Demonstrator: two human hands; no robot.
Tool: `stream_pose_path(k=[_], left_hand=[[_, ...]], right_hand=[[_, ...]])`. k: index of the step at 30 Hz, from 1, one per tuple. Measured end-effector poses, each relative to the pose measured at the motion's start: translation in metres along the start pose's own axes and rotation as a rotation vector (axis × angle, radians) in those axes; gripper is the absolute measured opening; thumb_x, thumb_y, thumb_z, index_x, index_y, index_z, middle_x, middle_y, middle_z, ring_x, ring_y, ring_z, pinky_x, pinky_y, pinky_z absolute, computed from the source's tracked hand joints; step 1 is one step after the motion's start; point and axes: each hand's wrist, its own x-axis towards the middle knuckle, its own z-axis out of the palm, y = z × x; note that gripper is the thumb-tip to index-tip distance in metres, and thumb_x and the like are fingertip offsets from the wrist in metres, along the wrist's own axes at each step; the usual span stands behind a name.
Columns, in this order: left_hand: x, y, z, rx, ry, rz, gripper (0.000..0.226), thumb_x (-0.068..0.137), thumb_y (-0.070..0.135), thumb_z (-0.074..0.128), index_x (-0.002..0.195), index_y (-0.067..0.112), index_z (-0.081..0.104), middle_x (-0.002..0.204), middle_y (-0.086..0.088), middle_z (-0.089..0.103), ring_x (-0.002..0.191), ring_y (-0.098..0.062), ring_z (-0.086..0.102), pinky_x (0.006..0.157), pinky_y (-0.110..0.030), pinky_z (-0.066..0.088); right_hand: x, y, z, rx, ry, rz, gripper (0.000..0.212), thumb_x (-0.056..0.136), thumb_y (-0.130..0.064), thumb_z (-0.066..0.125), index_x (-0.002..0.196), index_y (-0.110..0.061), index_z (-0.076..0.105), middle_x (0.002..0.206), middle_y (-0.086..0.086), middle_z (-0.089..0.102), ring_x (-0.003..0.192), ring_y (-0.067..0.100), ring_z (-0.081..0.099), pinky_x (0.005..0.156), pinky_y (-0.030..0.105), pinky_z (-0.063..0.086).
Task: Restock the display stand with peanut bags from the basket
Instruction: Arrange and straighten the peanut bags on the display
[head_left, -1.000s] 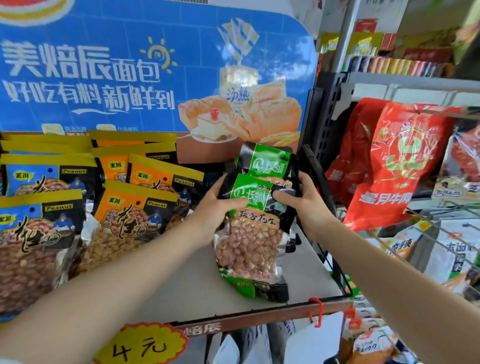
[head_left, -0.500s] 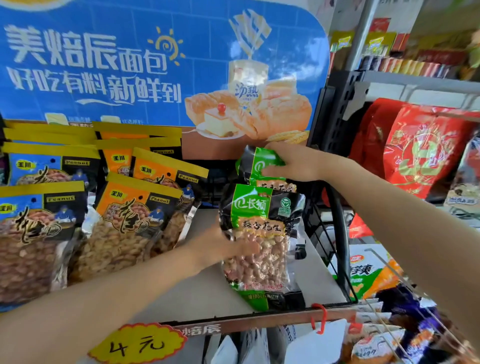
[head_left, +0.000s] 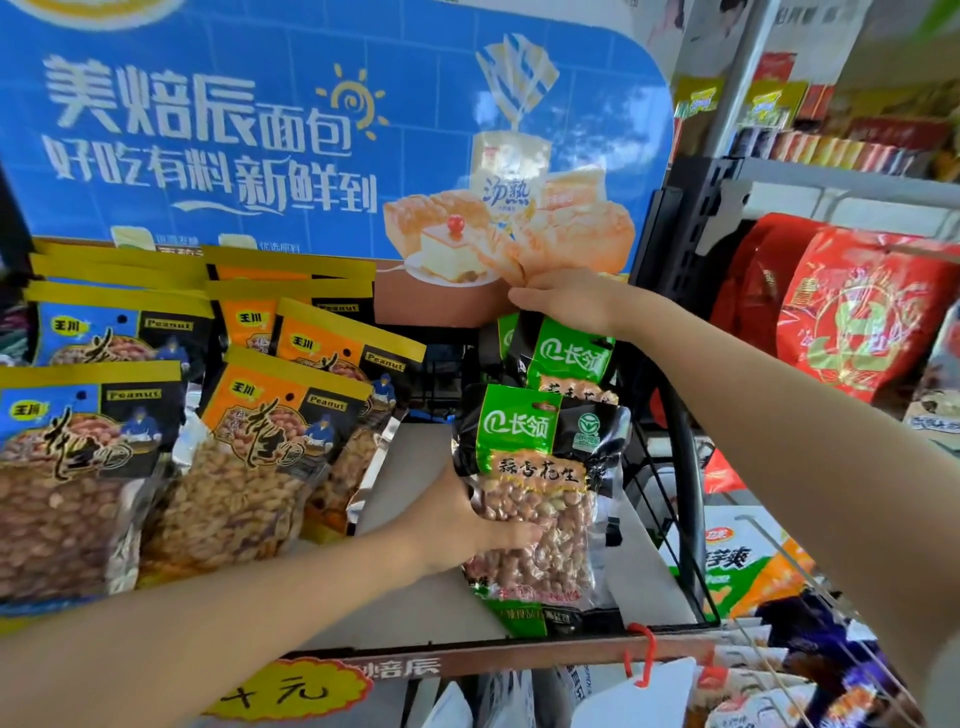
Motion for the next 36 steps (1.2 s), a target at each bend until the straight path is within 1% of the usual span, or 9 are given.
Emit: stream_pose_path(k=[8,12,17,22,25,27,30,34,36], left_hand=[[0.004,0.012,0.002,-0.035,-0.002,0.065,0.067,0.069,0.002,0.078,0.121,0.015,0.040,0.106,-0.002,0.064,0.092,-0.002,0.064,0.076,-0.013,0.051],[0.009,0.022,-0.016,0.025,0.058,0.016,0.082,0.067,0.008,0.080,0.131,0.012,0.029,0.099,-0.006,0.067,0.085,-0.019,0.067,0.082,-0.037,0.055],[0.004,0.017,-0.025,0.073,0.207,-0.019,0.097,0.065,0.019,0.083,0.135,0.022,0.017,0.115,0.008,0.054,0.108,-0.012,0.053,0.102,-0.031,0.036],[0.006,0.017,-0.021,-0.017,0.126,-0.043,0.073,0.067,0.010,0.081,0.123,0.014,0.036,0.096,-0.016,0.069,0.064,-0.019,0.066,0.073,-0.040,0.057],[0.005,0.014,-0.019,-0.014,0.130,-0.055,0.088,0.051,0.036,0.089,0.121,0.018,0.039,0.104,-0.016,0.067,0.078,-0.035,0.064,0.083,-0.057,0.051],[0.004,0.015,-0.016,0.066,0.186,-0.037,0.095,0.051,0.040,0.087,0.126,0.022,0.032,0.122,-0.011,0.057,0.100,-0.032,0.057,0.099,-0.052,0.042],[-0.005,0.025,-0.012,0.273,0.289,0.102,0.095,0.062,0.039,0.081,0.133,0.038,0.019,0.138,0.001,0.037,0.125,-0.027,0.040,0.109,-0.046,0.030],[-0.024,0.036,-0.006,0.290,0.231,0.168,0.032,0.078,0.036,0.070,0.087,0.039,0.039,0.083,0.021,0.052,0.078,0.019,0.053,0.066,-0.003,0.038],[-0.028,0.036,0.000,0.269,0.237,0.152,0.028,0.081,0.031,0.067,0.085,0.031,0.040,0.077,0.021,0.046,0.075,0.019,0.050,0.058,0.001,0.035]], right_hand=[[0.012,0.007,0.001,0.038,0.121,-0.003,0.023,0.085,-0.015,0.058,0.098,0.002,0.066,0.101,0.012,0.064,0.093,0.029,0.056,0.074,0.034,0.046],[0.015,0.019,0.001,0.241,0.305,-0.120,0.007,0.086,-0.009,0.057,0.086,-0.010,0.064,0.099,0.005,0.057,0.093,0.019,0.049,0.082,0.031,0.037],[0.013,0.045,0.000,0.358,0.428,0.096,0.026,0.095,-0.020,0.042,0.090,-0.007,0.064,0.082,0.007,0.060,0.068,0.018,0.049,0.061,0.028,0.035],[-0.004,0.030,0.008,0.182,0.557,-0.022,0.050,0.101,-0.029,0.029,0.064,-0.005,0.053,0.066,0.014,0.054,0.066,0.031,0.047,0.061,0.035,0.029],[-0.025,0.024,0.013,0.124,0.560,-0.142,0.041,0.098,-0.025,0.041,0.060,-0.015,0.054,0.058,0.009,0.051,0.058,0.023,0.049,0.057,0.035,0.034],[-0.034,0.026,0.018,0.145,0.367,-0.092,0.020,0.095,-0.022,0.047,0.088,-0.012,0.063,0.079,0.015,0.063,0.079,0.030,0.060,0.069,0.037,0.042],[-0.039,0.035,0.021,0.248,0.179,-0.047,0.039,0.094,-0.012,0.048,0.133,-0.011,0.046,0.124,0.015,0.059,0.110,0.030,0.055,0.089,0.036,0.042],[-0.030,0.032,-0.004,0.272,0.099,-0.155,0.040,0.092,-0.010,0.051,0.131,-0.018,0.050,0.119,-0.005,0.054,0.111,0.014,0.046,0.097,0.029,0.033],[-0.023,0.021,-0.016,0.199,-0.041,-0.150,0.040,0.092,-0.013,0.054,0.131,-0.017,0.051,0.138,-0.007,0.044,0.126,0.010,0.037,0.106,0.026,0.027]])
